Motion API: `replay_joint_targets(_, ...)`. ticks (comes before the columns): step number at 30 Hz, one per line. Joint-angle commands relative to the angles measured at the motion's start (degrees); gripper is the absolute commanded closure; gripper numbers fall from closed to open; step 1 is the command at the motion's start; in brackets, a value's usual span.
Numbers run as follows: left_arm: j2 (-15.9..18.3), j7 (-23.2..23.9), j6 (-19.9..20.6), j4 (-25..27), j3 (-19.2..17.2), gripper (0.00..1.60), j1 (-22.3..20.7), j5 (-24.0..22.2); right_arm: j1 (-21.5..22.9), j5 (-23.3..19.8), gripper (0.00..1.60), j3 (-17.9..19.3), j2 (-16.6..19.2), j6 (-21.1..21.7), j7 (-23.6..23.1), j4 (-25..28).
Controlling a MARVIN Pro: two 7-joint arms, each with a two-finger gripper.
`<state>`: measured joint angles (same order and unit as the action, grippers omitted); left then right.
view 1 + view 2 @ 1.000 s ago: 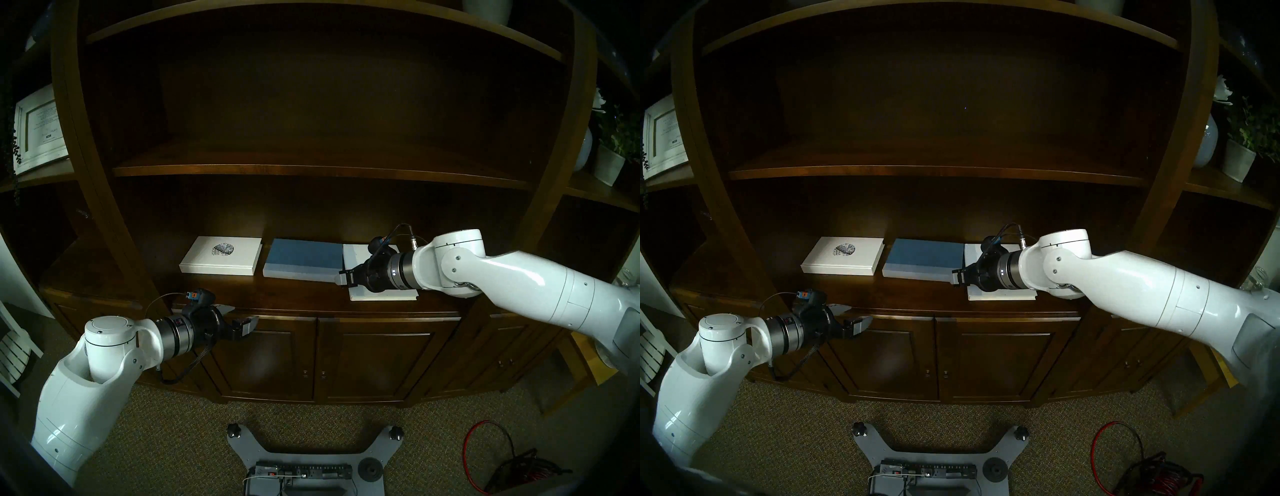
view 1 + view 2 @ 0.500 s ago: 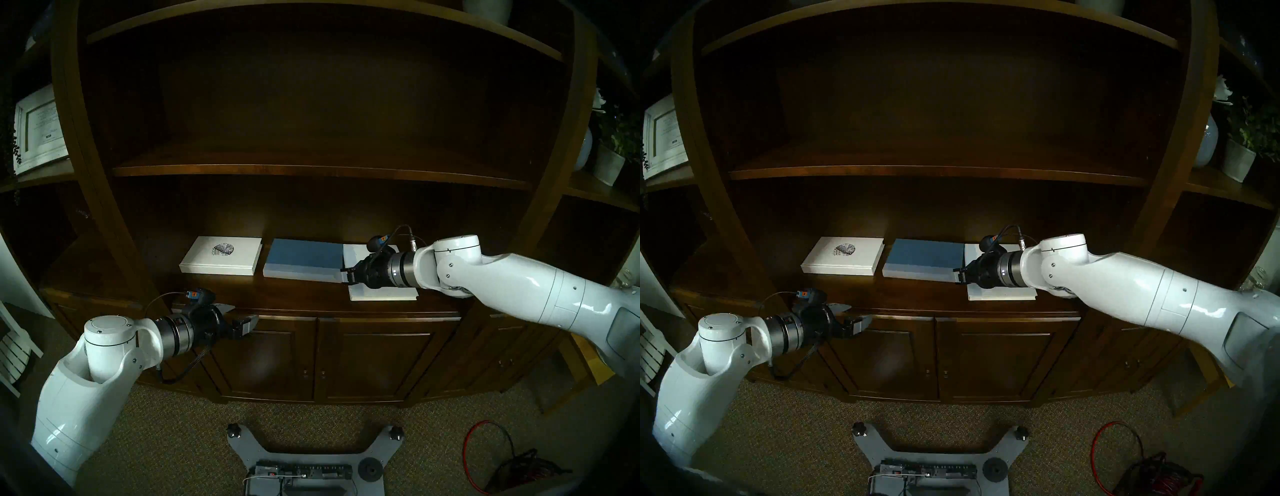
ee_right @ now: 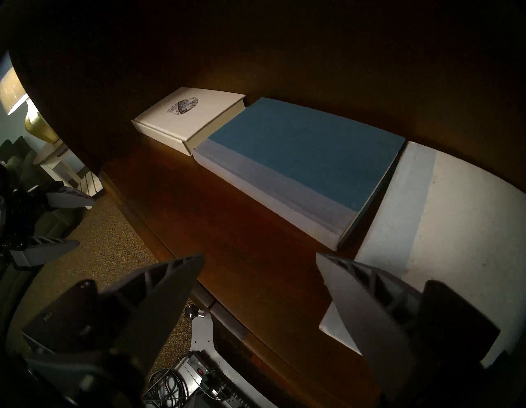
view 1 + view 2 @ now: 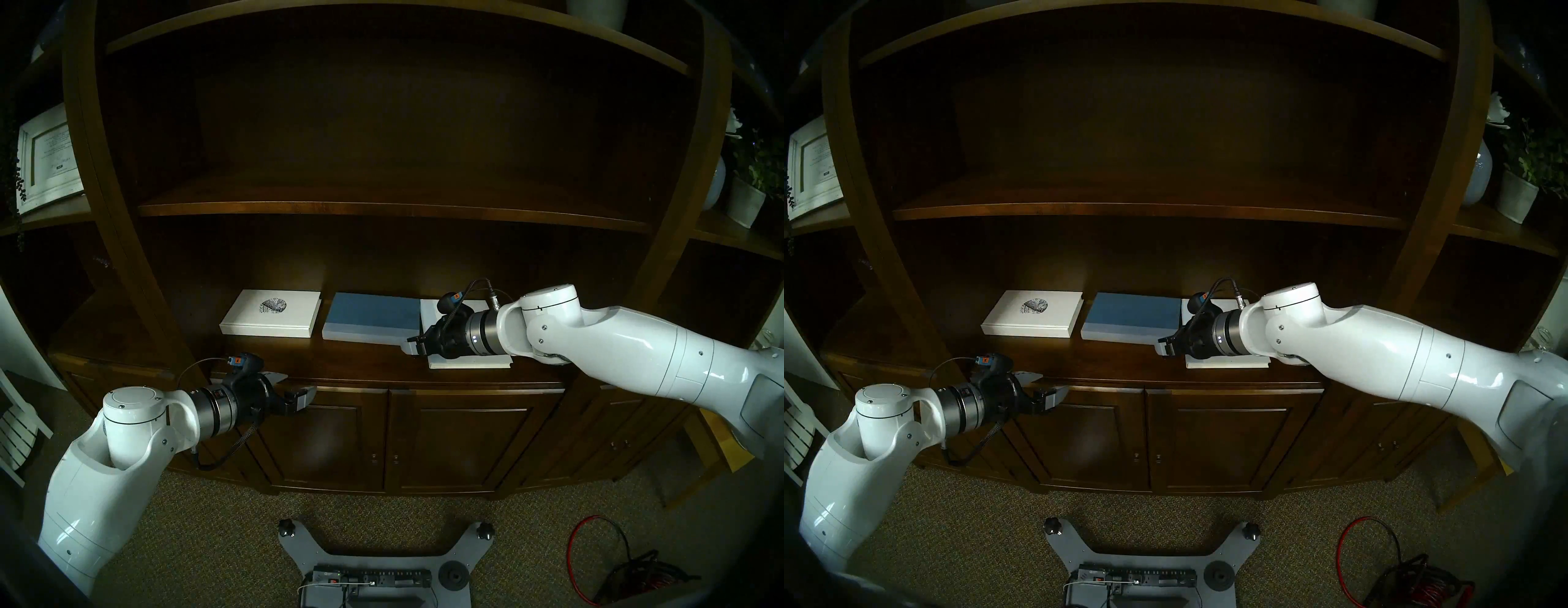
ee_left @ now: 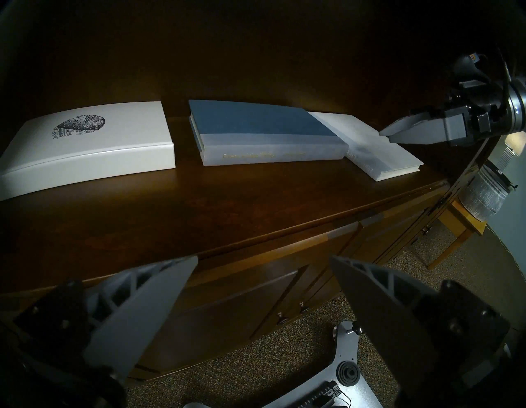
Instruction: Close the books and align them horizontally on the shelf
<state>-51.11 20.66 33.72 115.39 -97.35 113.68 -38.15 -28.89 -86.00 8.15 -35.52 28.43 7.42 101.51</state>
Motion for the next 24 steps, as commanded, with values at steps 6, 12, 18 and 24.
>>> replay_joint_targets(6,-0.1,-0.2,-0.9,1.4,-0.8,0.0,-1.0,0.0,2.0,1.4,0.19,0.9,-1.2,1.1,2.4,1.2)
replay_joint_targets(12,-0.1,-0.1,-0.9,1.4,-0.8,0.0,-1.0,0.0,2.5,1.1,0.22,1.1,-3.1,2.2,0.4,-1.8)
replay_joint_targets(18,-0.1,-0.1,-0.9,1.4,-0.8,0.0,-1.0,0.0,2.9,1.1,0.24,1.1,-4.9,3.4,-0.6,-4.8)
replay_joint_targets(24,-0.1,-0.1,-0.9,1.4,-0.8,0.0,-1.0,0.0,3.0,1.1,0.33,0.7,-7.4,4.8,-2.3,-8.8)
